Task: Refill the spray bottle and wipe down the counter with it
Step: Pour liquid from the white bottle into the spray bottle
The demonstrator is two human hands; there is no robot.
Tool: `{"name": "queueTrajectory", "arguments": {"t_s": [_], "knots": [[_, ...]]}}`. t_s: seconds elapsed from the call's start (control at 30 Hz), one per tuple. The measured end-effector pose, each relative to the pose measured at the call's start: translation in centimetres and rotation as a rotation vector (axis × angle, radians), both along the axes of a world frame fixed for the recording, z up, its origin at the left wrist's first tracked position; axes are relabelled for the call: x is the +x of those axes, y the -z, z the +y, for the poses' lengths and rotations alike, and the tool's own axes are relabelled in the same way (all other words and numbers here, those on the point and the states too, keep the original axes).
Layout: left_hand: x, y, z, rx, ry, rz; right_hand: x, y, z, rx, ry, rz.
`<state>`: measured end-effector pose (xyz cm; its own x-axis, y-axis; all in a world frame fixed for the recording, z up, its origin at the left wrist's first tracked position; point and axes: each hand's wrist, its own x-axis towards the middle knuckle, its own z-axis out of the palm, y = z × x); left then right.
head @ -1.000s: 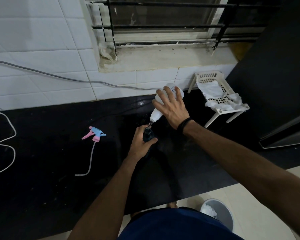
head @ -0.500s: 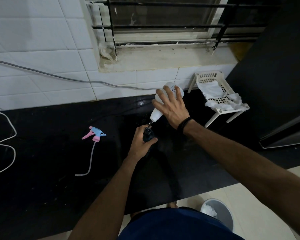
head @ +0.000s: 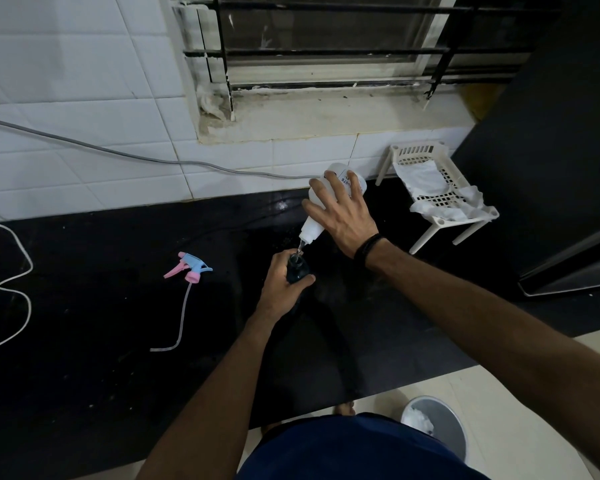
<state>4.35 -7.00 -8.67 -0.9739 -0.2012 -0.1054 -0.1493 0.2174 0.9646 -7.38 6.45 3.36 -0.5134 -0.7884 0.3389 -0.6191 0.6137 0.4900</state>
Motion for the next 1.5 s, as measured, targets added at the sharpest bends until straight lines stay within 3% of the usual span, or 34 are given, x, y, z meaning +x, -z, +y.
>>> {"name": "queueTrajectory", "arguments": {"t_s": [1.5], "knots": [[0.03, 0.12, 0.04, 0.005, -0.007, 0.014, 0.57, -0.41, -0.27, 0.015, -0.026, 0.038]]}}
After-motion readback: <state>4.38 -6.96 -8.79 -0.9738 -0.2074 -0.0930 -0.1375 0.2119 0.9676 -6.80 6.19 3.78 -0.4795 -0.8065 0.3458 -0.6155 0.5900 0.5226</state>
